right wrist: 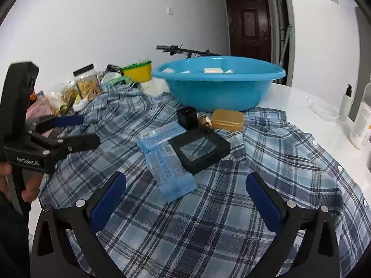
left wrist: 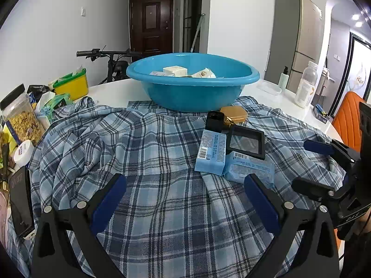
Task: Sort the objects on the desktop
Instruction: 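Grasp the light-blue packaged bar with the right gripper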
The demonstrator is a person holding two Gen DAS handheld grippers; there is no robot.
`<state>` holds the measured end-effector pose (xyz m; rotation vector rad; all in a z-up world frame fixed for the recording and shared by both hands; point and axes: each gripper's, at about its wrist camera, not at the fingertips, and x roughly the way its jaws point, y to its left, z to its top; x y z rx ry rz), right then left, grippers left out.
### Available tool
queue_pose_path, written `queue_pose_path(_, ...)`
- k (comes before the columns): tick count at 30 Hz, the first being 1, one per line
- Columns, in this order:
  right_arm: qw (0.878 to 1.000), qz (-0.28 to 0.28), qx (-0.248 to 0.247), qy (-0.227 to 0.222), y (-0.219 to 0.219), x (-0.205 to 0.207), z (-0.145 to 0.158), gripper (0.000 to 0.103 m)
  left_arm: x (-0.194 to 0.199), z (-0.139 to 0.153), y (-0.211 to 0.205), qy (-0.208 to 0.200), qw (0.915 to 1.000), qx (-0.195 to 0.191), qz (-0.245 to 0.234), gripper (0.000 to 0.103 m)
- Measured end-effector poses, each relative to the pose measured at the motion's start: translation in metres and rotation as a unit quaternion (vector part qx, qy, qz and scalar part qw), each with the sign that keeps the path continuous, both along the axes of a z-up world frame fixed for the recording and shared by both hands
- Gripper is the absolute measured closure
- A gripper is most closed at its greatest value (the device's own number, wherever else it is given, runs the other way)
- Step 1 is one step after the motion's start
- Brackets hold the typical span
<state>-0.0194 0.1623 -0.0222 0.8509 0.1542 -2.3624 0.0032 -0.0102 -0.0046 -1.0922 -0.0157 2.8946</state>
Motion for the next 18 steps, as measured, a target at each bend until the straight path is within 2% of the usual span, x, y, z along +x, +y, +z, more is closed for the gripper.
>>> queue_pose_path(2, 1.0, 0.018, 0.005, -0.004, -0.004, 0.0, -0.002, 0.001, 0.001, 0.0, 0.001, 0.001, 1.0, -0.005, 0.0, 0.0)
queue_pose_path(3, 1.0, 0.03, 0.007, -0.006, -0.007, -0.001, -0.004, 0.004, 0.001, 0.0, 0.001, 0.001, 1.0, -0.007, -0.002, 0.0)
queue_pose_path(6, 0.998, 0.054, 0.024, -0.023, -0.016, -0.006, -0.009, 0.029, 0.001, -0.002, 0.0, 0.002, 0.9999, -0.011, 0.001, 0.0)
queue_pose_path(9, 0.997, 0.062, 0.043, -0.035, -0.022, -0.014, -0.016, 0.038, 0.001, -0.004, -0.003, 0.0, 1.0, -0.008, 0.003, 0.0)
queue_pose_path(18, 0.992, 0.075, 0.09, -0.052, -0.04, -0.029, -0.022, 0.039, 0.002, -0.01, -0.016, -0.003, 0.9999, 0.006, 0.012, 0.0)
